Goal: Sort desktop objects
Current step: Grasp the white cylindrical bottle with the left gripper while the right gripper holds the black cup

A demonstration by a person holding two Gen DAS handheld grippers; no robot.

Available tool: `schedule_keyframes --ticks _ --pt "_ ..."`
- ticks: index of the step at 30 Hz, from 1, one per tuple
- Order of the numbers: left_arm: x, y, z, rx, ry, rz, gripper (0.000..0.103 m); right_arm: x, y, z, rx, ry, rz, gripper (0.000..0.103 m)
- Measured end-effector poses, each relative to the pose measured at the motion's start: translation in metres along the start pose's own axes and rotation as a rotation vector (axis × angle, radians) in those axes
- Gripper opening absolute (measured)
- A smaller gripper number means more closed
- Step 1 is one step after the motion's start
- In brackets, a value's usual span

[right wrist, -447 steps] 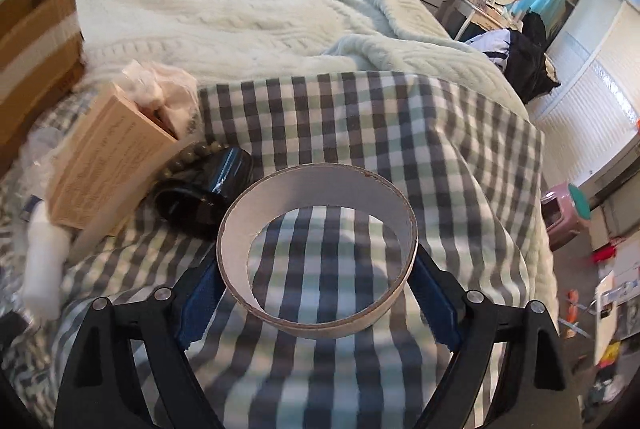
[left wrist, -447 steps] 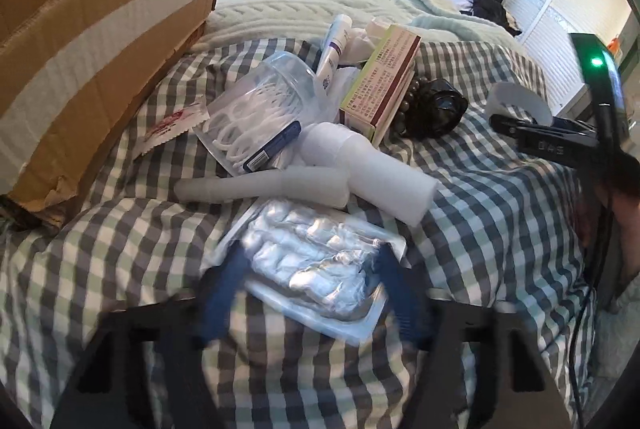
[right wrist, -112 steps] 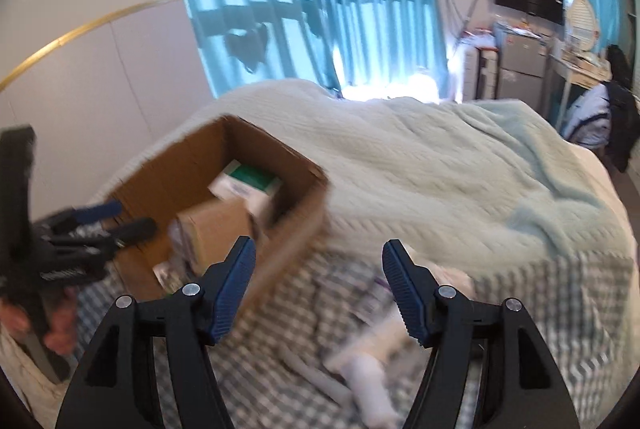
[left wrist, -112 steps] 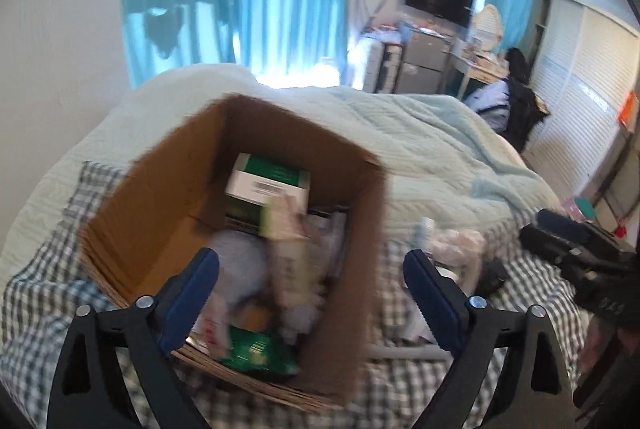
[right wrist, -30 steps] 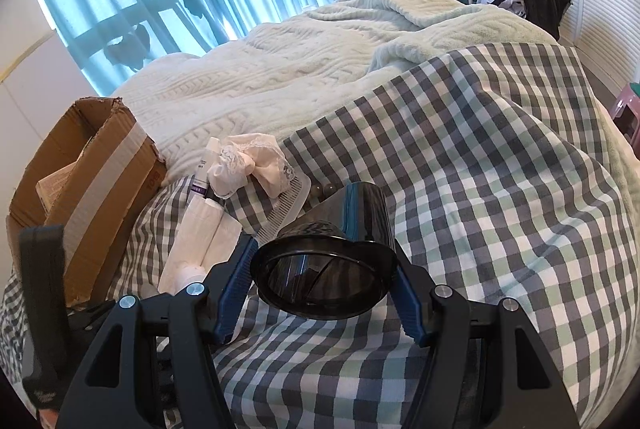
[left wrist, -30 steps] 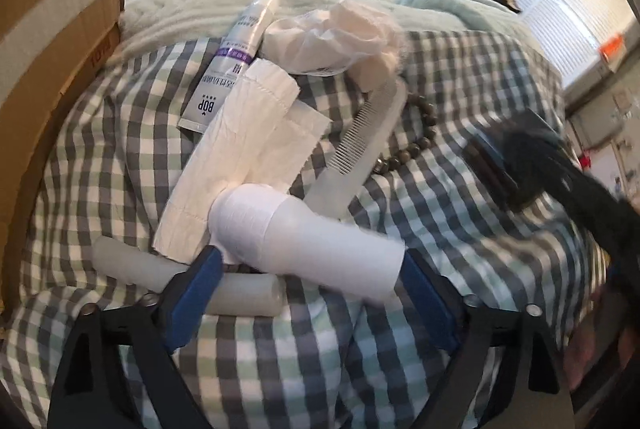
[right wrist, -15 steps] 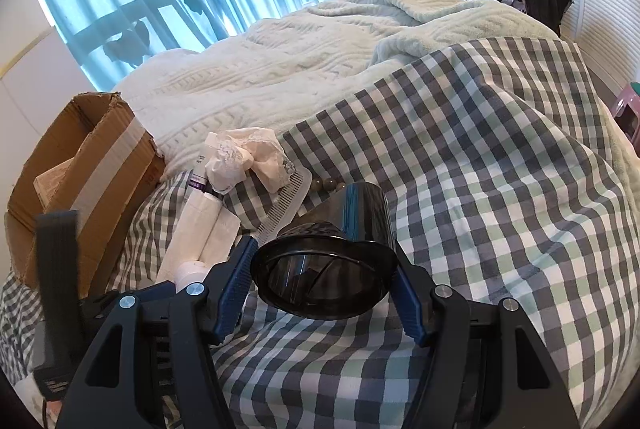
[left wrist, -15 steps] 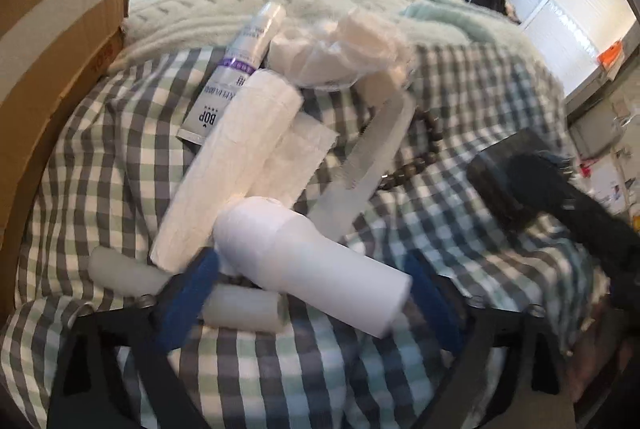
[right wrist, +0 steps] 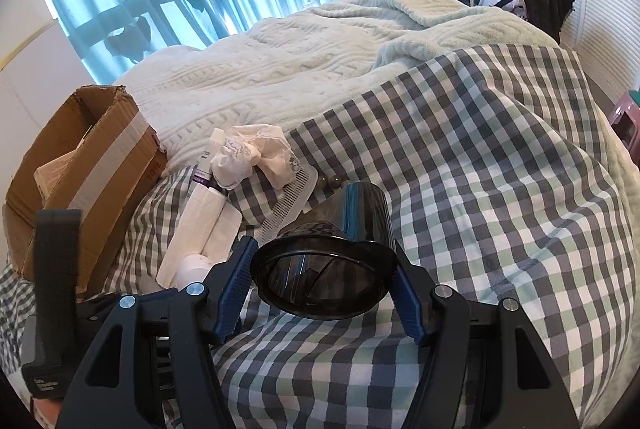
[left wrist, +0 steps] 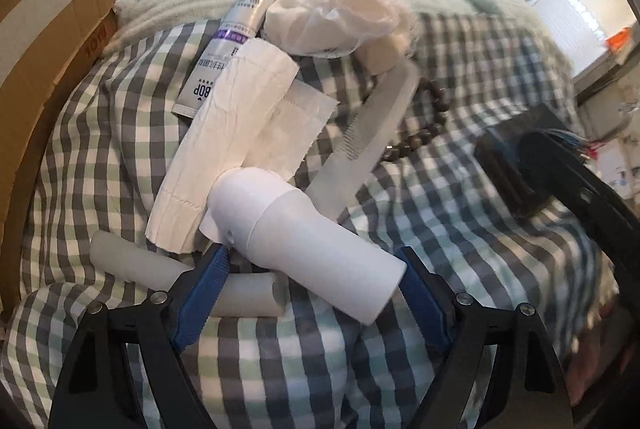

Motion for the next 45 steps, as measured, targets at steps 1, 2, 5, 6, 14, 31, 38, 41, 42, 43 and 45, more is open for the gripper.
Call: schedule_keyframes --ticks 1,2,5,6,14,31,38,41,42,43,45 --pt "0.002 -0.005 -0.003 -0.011 0.01 -0.001 0.086 0.0 -0.001 0.0 -0.001 0.002 0.0 0.063" --pt "0.002 -0.007 -0.004 -0.012 0.016 0.003 0.086 0.0 -0.001 0.0 -0.001 0.003 0.0 0.063" --pt "0.001 -0.008 -0.003 0.003 0.048 0.031 0.078 0.0 -0.002 0.001 0.0 -0.003 -0.003 0.063" --pt "0.0 -0.005 -0.001 0.015 0.04 0.029 0.075 0.0 -0.002 0.001 -0.001 -0.005 -0.003 0.063" --pt "-0.018 0.037 0.021 0.067 -0.004 0.094 0.046 -0.001 -0.002 0.002 -0.005 -0.009 -0.004 0.063" --pt "-0.063 0.018 0.009 -0.097 0.159 0.241 0.058 -0.002 -0.001 0.006 -0.016 0.003 0.007 0.063" --pt "-0.056 0.009 0.007 -0.042 0.172 0.164 0.037 -0.001 -0.002 0.007 -0.018 0.001 0.005 0.063" --pt "-0.054 0.03 0.018 0.034 0.129 0.123 0.032 -0.002 0.003 0.007 0.003 0.005 -0.006 0.063" --pt "-0.053 0.034 0.021 0.047 0.13 0.124 0.032 -0.004 0.006 0.007 0.012 0.008 -0.011 0.063" --pt "-0.053 0.041 0.023 0.063 0.133 0.127 0.032 -0.006 0.012 0.006 0.023 0.015 -0.021 0.063" --pt "-0.053 0.05 0.028 0.083 0.135 0.148 0.032 -0.011 0.021 0.006 0.035 0.028 -0.031 0.063"
Point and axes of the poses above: each gripper's, at about its wrist camera, not at the fingertips, and y roughly against the way its jaws point, x to its right, z to its underside, the point moved 3 cm from there along -y, roughly the way its jaws point, and after that the axes turned 2 degrees about z, right-handed, at the moved point
